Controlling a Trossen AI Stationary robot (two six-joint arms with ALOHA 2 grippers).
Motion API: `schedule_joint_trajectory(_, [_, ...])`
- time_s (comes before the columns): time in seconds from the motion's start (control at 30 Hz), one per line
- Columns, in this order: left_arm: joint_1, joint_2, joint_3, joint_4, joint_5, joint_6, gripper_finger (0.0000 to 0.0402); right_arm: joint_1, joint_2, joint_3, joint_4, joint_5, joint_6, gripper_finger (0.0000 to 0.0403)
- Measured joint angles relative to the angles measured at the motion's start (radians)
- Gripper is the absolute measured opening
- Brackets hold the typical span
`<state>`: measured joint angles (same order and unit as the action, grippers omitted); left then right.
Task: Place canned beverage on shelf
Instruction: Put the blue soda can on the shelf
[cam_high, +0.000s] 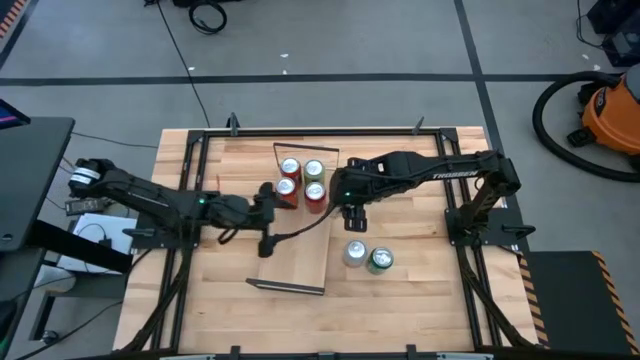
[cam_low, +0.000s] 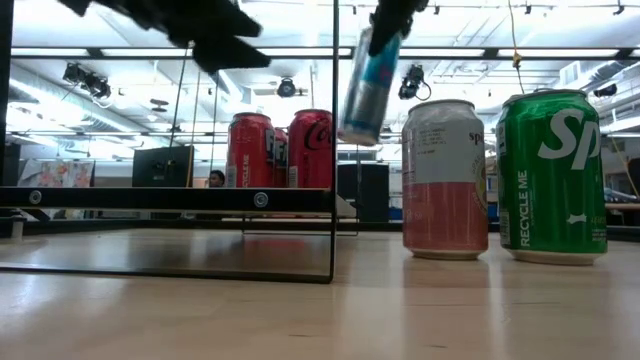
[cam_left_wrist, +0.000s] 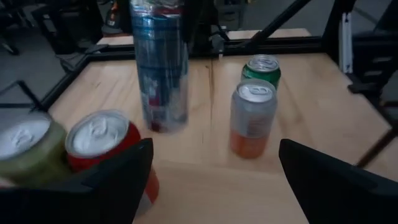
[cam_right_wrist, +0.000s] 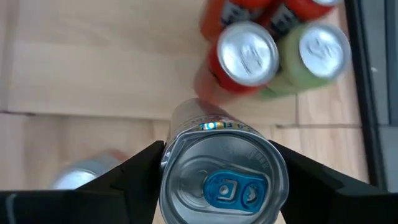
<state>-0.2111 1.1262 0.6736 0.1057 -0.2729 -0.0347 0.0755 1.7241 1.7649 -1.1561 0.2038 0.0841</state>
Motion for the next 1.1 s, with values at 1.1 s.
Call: schedule_joint_trajectory(1.1, [0.006,0.289,0.218,-0.02,-0.18,-0.076,0.0232,0.02,0.0,0.007,0.245,-0.1,0.056,0.0266])
